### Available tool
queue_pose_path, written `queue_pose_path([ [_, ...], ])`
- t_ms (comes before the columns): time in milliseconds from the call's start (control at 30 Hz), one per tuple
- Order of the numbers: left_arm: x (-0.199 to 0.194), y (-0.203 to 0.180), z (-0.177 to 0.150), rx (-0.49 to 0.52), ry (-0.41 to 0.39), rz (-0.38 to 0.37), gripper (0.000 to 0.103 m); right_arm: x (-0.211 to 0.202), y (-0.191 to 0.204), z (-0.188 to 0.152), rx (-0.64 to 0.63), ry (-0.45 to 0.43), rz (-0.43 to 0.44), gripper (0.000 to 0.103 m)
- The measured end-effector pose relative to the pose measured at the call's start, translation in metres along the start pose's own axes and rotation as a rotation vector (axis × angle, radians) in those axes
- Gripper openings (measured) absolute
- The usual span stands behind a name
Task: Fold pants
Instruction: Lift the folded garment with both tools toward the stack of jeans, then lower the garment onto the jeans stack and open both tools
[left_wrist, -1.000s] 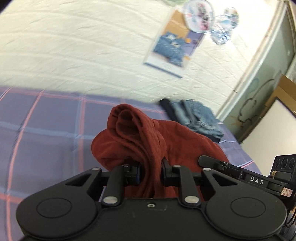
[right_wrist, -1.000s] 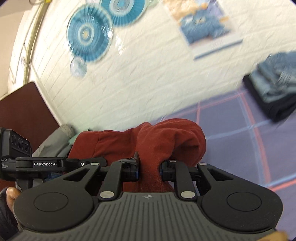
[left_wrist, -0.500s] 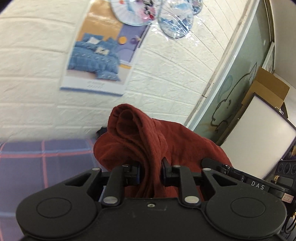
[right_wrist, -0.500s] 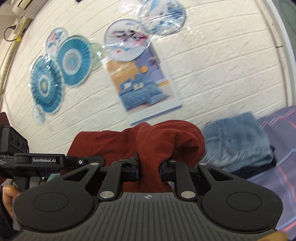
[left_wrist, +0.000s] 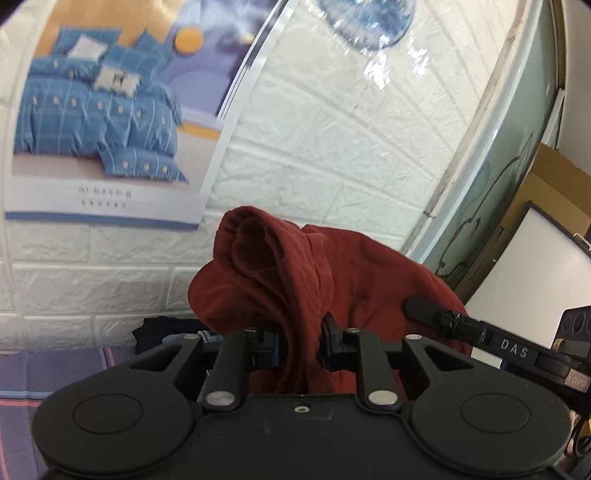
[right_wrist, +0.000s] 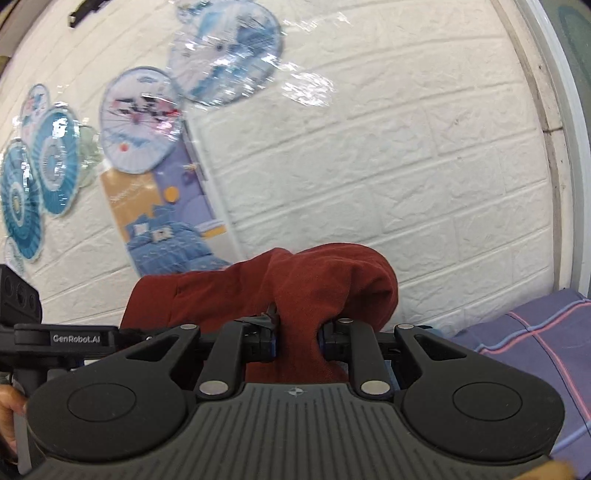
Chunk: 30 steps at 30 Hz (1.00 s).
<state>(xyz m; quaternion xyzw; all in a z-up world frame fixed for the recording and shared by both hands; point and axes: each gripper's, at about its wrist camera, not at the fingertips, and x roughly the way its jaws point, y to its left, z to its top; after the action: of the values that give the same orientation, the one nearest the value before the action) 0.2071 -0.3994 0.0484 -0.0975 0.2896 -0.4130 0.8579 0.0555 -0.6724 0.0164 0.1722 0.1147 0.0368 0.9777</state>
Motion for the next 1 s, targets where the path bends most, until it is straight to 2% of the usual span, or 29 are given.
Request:
queue_pose_path([
  [67, 0.021, 0.009, -0.010, 0.024, 0.043, 0.036, 0.103, 0.016, -0.014, -0.010, 0.017, 0.026, -0.056, 0.037],
  [100, 0.030, 0.015, -0.016, 0.026, 0.073, 0.070, 0.103, 0.024, -0.021, -0.017, 0.032, 0.054, -0.093, 0.051],
  [133, 0.036, 0.022, -0.022, 0.022, 0.098, 0.098, 0.103, 0.031, -0.027, -0.024, 0.048, 0.085, -0.139, 0.056],
  [200, 0.038, 0.034, -0.031, 0.024, 0.114, 0.147, 0.103, 0.034, -0.034, -0.037, 0.042, 0.105, -0.240, 0.090],
  [233, 0.034, 0.040, -0.032, 0.023, 0.103, 0.165, 0.103, 0.030, -0.036, -0.042, 0.032, 0.087, -0.266, 0.093],
  [333, 0.016, 0.049, -0.026, -0.001, 0.044, 0.178, 0.103, 0.011, -0.037, -0.042, 0.025, 0.013, -0.280, 0.093],
  [433, 0.002, 0.040, -0.012, -0.014, -0.018, 0.164, 0.103, -0.001, -0.027, -0.030, 0.005, -0.073, -0.252, 0.089],
  [467, 0.000, 0.033, -0.009, -0.005, -0.034, 0.150, 0.103, -0.002, -0.022, -0.026, -0.007, -0.088, -0.234, 0.087],
  [500, 0.002, 0.025, -0.007, 0.018, -0.044, 0.136, 0.103, -0.001, -0.017, -0.021, -0.020, -0.092, -0.207, 0.079],
  [533, 0.004, 0.015, -0.006, 0.056, -0.052, 0.128, 0.103, 0.003, -0.013, -0.019, -0.034, -0.081, -0.175, 0.072],
  [567, 0.008, 0.005, -0.007, 0.102, -0.055, 0.141, 0.103, 0.008, -0.009, -0.017, -0.044, -0.066, -0.149, 0.061],
  [633, 0.019, -0.009, -0.012, 0.175, -0.047, 0.156, 0.103, 0.020, -0.004, -0.017, -0.056, -0.036, -0.112, 0.057],
  [733, 0.039, -0.010, -0.022, 0.190, -0.029, 0.156, 0.103, 0.048, 0.001, -0.024, -0.094, 0.021, -0.077, 0.055],
  [800, 0.053, -0.005, -0.026, 0.188, -0.020, 0.158, 0.103, 0.066, -0.002, -0.029, -0.112, 0.038, -0.110, 0.054],
  [900, 0.075, 0.004, -0.030, 0.198, -0.008, 0.179, 0.103, 0.089, -0.030, -0.034, -0.055, 0.049, -0.181, 0.048],
  [1000, 0.097, 0.014, -0.037, 0.205, 0.028, 0.186, 0.103, 0.108, -0.054, -0.039, 0.027, 0.068, -0.179, 0.044],
])
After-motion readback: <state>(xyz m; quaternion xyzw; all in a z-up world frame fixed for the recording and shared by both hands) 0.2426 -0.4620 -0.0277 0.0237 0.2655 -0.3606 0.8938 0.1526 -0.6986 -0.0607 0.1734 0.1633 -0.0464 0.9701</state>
